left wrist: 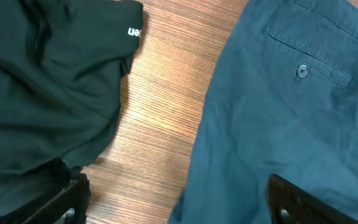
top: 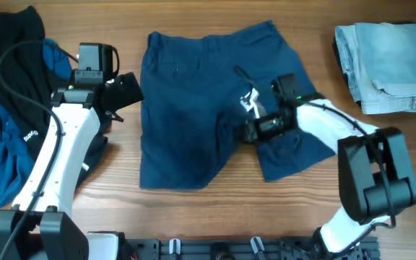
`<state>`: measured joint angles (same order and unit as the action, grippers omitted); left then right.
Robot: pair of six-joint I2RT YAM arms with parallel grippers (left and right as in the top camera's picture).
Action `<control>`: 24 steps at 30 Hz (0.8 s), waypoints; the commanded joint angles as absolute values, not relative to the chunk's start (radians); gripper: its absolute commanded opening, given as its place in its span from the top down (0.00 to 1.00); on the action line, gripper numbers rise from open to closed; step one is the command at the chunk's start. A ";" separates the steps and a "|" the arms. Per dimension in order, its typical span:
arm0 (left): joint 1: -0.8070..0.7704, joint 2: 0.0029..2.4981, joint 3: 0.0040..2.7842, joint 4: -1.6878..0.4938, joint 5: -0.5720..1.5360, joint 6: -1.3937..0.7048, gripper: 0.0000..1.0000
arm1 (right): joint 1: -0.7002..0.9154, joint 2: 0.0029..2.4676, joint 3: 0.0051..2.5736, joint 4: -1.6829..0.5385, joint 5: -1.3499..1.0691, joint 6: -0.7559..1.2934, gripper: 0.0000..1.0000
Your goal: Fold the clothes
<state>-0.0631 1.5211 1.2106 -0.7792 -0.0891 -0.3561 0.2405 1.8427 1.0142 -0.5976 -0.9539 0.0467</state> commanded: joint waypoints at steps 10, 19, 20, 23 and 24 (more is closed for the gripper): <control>-0.057 1.526 1.210 -0.778 -0.102 -0.344 0.11 | 0.337 1.741 1.126 -0.593 -0.854 0.028 0.95; -0.057 1.526 1.210 -0.779 -0.102 -0.344 0.11 | 0.397 1.744 1.082 -0.717 -0.640 0.078 0.62; -0.057 1.526 1.210 -0.779 -0.102 -0.344 0.11 | 0.397 1.744 1.067 -0.711 -0.624 0.078 0.61; -0.057 1.526 1.210 -0.779 -0.102 -0.344 0.11 | 0.397 1.744 0.979 -0.640 -0.617 0.078 0.60; -0.057 1.526 1.210 -0.779 -0.102 -0.344 0.11 | 0.397 1.744 0.943 -0.609 -0.627 0.078 0.60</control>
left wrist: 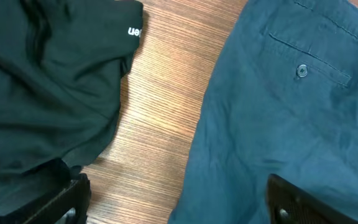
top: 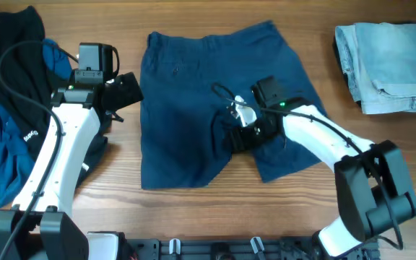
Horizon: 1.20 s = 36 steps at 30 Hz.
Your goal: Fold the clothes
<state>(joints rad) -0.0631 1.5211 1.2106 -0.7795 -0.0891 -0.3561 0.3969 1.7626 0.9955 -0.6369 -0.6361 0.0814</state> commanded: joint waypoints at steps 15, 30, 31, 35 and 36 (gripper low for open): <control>-0.057 1.526 1.210 -0.779 -0.102 -0.344 0.11 | 0.418 1.702 0.734 -0.422 -0.823 0.244 0.95; -0.057 1.526 1.210 -0.779 -0.102 -0.344 0.11 | 0.418 1.410 0.812 -0.645 -0.517 0.548 0.72; -0.057 1.526 1.210 -0.779 -0.102 -0.344 0.11 | 0.418 1.410 0.812 -0.658 -0.532 0.549 0.70; -0.057 1.526 1.210 -0.775 -0.102 -0.344 0.11 | 0.418 1.407 0.829 -0.794 -0.356 0.587 0.69; -0.057 1.526 1.210 -0.771 -0.102 -0.344 0.11 | 0.418 1.407 0.841 -0.831 -0.302 0.598 0.69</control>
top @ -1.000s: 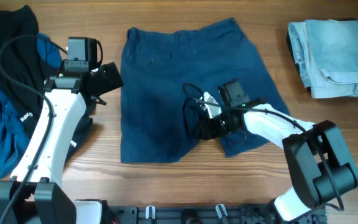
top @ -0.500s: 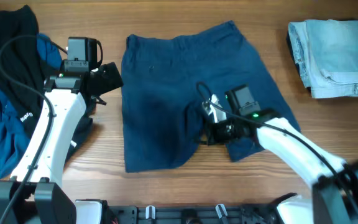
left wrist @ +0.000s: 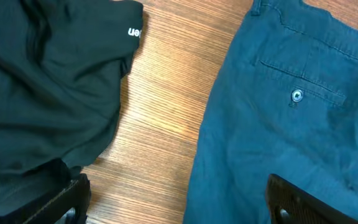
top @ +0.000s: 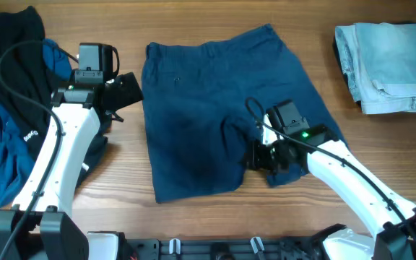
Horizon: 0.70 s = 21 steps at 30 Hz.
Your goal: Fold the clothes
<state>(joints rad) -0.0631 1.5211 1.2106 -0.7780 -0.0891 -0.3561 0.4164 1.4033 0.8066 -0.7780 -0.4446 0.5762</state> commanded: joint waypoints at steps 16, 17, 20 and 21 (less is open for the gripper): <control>-0.054 1.526 1.210 -0.666 -0.132 -0.343 0.11 | 0.418 1.789 0.896 -0.322 -0.218 0.340 0.73; -0.053 1.527 1.210 -0.665 -0.144 -0.343 0.11 | 0.414 1.812 0.896 -0.337 -0.213 0.342 0.72; -0.052 1.550 1.210 -0.638 -0.149 -0.323 0.11 | 0.371 1.816 0.900 -0.332 -0.212 0.352 0.66; -0.052 1.568 1.210 -0.613 -0.146 -0.298 0.09 | 0.347 1.802 0.913 -0.336 -0.236 0.350 0.64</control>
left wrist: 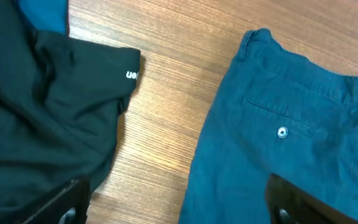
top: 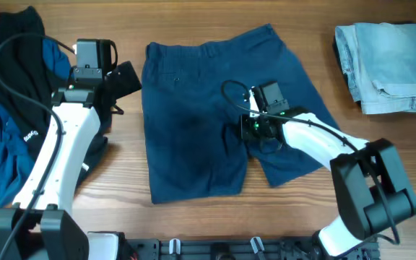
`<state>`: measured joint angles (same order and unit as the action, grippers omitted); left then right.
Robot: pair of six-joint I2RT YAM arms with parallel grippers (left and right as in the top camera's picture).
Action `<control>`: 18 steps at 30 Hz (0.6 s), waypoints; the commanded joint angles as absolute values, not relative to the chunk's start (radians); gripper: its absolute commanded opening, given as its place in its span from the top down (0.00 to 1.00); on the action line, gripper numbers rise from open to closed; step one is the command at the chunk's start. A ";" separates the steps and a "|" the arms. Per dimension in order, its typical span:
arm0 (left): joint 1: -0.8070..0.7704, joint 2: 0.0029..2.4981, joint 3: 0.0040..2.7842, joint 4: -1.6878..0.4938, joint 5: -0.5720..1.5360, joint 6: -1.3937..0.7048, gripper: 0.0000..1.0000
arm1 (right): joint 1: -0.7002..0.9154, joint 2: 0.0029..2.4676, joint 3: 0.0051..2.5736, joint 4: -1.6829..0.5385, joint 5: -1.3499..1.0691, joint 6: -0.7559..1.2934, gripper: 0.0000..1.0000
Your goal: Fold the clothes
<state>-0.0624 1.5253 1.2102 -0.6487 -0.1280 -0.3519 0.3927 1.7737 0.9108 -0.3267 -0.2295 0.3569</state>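
Dark blue shorts (top: 193, 115) lie spread flat in the middle of the table, waistband at the far side; their back pocket button (left wrist: 282, 132) shows in the left wrist view. My left gripper (top: 126, 76) hovers open beside the shorts' upper left corner, its fingers (left wrist: 64, 205) wide apart over bare wood and the shorts' edge. My right gripper (top: 253, 127) rests on the shorts at the crotch, pointing left; its jaws are too small and dark to read.
A heap of black and blue garments (top: 9, 87) lies at the left edge, with its black cloth (left wrist: 42, 118) close to my left fingers. Folded light denim (top: 385, 65) sits at the far right. The wooden table (top: 121, 159) shows between heap and shorts.
My right gripper has moved from the lower inner right leg up to the crotch. My left gripper has shifted slightly away, so the waistband corner now shows. The shorts lie about as before.
At first my right gripper sat at the crotch with the shorts lying higher and rumpled. Then it was further left with cloth bunched there. Later the shorts lay lower and flatter, the gripper near the right leg's hem. Now it is back at the crotch.
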 commanded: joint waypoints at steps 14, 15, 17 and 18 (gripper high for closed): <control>-0.052 2.083 1.211 0.022 0.154 -0.055 0.06 | 0.270 1.416 1.159 -0.796 -0.284 0.193 0.19; -0.052 2.098 1.211 0.028 0.162 -0.055 0.07 | 0.270 1.416 1.159 -0.801 -0.284 0.193 0.19; -0.052 2.116 1.211 0.041 0.184 -0.051 0.07 | 0.270 1.416 1.159 -0.801 -0.284 0.195 0.19; -0.053 2.123 1.211 0.043 0.197 -0.052 0.11 | 0.270 1.416 1.159 -0.802 -0.284 0.209 0.19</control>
